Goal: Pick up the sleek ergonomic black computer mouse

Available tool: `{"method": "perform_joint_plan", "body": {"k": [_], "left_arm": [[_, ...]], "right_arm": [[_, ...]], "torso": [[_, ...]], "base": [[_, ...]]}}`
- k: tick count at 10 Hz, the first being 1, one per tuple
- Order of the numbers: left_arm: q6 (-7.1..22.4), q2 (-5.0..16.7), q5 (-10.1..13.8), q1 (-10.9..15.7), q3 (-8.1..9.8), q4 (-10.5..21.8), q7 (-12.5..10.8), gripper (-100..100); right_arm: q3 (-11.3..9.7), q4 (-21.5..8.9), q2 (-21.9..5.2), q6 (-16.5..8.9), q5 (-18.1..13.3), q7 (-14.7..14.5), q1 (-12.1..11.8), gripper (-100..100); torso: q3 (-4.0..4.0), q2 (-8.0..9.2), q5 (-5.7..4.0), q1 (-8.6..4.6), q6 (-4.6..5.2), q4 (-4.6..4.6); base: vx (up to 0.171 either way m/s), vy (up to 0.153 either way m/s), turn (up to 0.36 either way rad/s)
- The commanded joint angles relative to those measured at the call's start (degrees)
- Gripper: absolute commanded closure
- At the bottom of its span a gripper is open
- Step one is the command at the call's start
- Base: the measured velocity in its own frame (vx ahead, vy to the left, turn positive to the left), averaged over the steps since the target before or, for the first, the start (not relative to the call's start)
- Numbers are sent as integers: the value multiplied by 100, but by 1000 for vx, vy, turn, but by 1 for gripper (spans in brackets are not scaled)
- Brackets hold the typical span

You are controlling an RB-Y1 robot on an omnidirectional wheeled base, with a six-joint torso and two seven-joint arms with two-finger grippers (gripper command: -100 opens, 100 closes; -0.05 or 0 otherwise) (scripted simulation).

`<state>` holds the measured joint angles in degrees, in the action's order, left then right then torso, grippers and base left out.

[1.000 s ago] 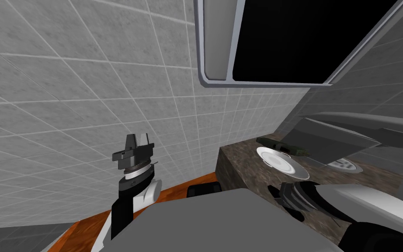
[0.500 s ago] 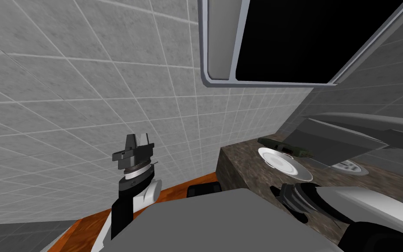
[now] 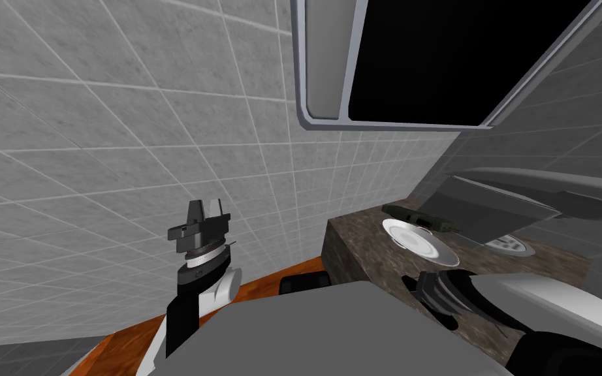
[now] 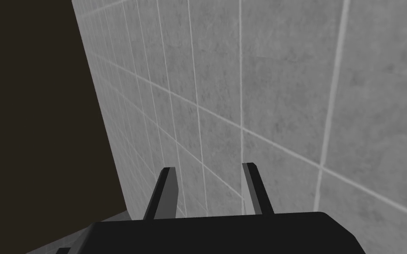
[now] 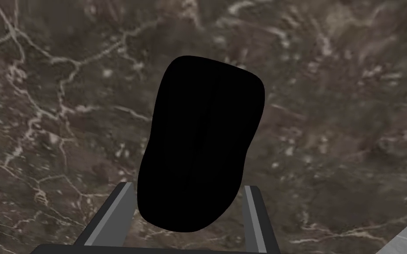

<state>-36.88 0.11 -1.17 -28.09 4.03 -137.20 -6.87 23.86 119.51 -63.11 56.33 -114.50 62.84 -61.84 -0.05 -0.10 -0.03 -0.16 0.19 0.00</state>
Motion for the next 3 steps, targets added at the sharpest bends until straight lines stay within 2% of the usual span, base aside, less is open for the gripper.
{"method": "perform_joint_plan", "body": {"k": [1,2,3], "left_arm": [[0,0,0,0,0,0,0,0],[0,0,0,0,0,0,0,0],[0,0,0,0,0,0,0,0]], "right_arm": [[161,192,-90,124,62,134,-79,100],[65,91,-65,68,27,83,-10,100],[74,101,-73,84,31,101,-9,0]], "torso": [[0,0,0,0,0,0],[-1,-1,0,-1,-2,0],[-2,-3,-2,3,-2,-1]], "base": [[-11,-33,-60],[-4,-13,-6],[0,0,0]]}}
